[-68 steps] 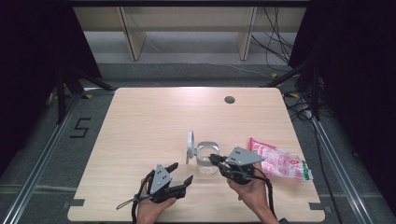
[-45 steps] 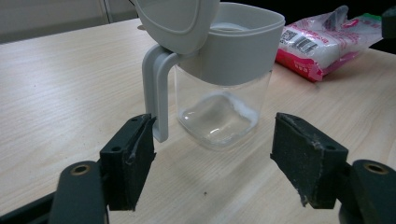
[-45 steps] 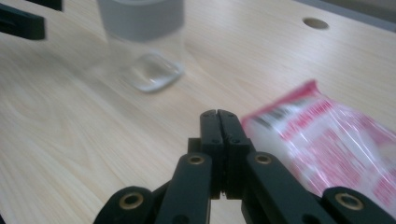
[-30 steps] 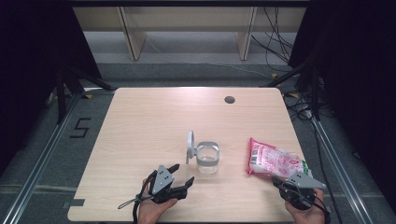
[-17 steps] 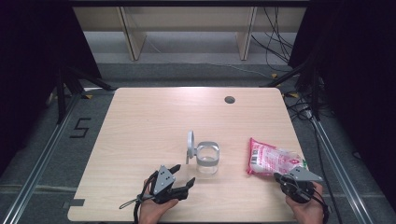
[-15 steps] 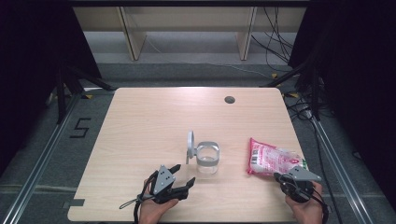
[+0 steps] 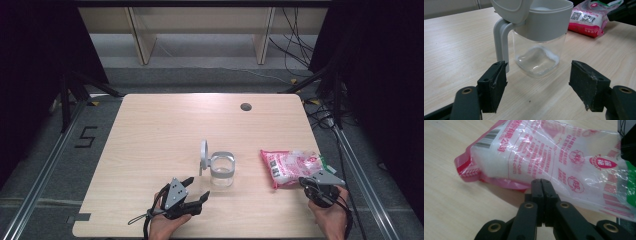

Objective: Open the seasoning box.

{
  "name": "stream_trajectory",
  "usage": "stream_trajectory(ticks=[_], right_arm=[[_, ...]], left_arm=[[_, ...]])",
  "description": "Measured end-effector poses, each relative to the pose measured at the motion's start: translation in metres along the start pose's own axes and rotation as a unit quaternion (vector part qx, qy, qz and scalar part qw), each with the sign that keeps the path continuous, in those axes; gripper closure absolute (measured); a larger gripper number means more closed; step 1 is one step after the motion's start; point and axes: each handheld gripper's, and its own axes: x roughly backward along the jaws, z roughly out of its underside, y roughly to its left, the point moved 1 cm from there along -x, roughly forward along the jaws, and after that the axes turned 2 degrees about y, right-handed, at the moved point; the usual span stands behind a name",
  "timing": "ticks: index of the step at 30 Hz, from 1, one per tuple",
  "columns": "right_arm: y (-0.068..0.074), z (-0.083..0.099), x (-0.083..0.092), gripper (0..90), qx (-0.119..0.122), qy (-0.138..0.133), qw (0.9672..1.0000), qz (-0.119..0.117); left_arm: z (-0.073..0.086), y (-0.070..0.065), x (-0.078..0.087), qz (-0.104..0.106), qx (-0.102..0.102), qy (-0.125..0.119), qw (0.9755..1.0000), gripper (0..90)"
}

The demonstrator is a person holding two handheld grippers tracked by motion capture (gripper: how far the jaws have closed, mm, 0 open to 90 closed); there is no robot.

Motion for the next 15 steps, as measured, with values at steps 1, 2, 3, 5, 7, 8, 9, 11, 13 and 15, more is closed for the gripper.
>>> stream_trajectory(ticks=[1, 2, 3, 5, 7, 8, 9, 11, 13, 15], right_arm=[[-0.002, -0.001, -0.001, 90.0, 0.008, -0.002, 0.9999, 0.014], [-0.004, -0.002, -0.003, 90.0, 0.014, -0.002, 0.9998, 0.017], [-0.004, -0.003, -0.004, 90.0, 0.007, -0.002, 0.9998, 0.019], [-0.005, -0.005, -0.007, 90.0, -0.005, 0.003, 0.9998, 0.019], [-0.008, -0.006, -0.010, 90.0, -0.008, 0.000, 0.9998, 0.019], [-0.012, -0.007, -0.012, 90.0, 0.006, -0.002, 0.9999, 0.016], [-0.012, -0.009, -0.013, 90.0, -0.005, -0.005, 0.9998, 0.016], [-0.015, -0.010, -0.016, 90.0, 0.004, -0.004, 0.9998, 0.017], [-0.017, -0.013, -0.019, 90.0, 0.000, -0.005, 0.9998, 0.022], [-0.019, -0.015, -0.023, 90.0, 0.006, -0.006, 0.9998, 0.018]], left_arm=[[0.000, 0.000, 0.000, -0.001, 0.000, 0.000, 1.0000, 29.1], [0.000, 0.000, 0.000, -0.003, -0.003, 0.000, 1.0000, 29.1], [0.001, 0.000, 0.000, -0.002, -0.004, 0.002, 1.0000, 29.2], [0.001, 0.000, 0.000, -0.003, -0.002, 0.001, 1.0000, 29.1], [0.000, 0.000, 0.000, -0.001, 0.000, 0.000, 1.0000, 29.2], [0.001, 0.000, 0.000, -0.004, -0.004, 0.005, 1.0000, 29.1], [0.001, -0.001, 0.000, -0.003, -0.007, 0.009, 0.9999, 29.1], [0.000, -0.002, -0.001, -0.002, -0.001, 0.007, 1.0000, 29.1], [0.000, -0.001, -0.001, -0.003, -0.003, 0.006, 1.0000, 29.1], [0.000, -0.001, 0.000, -0.004, -0.006, 0.008, 0.9999, 29.1]])
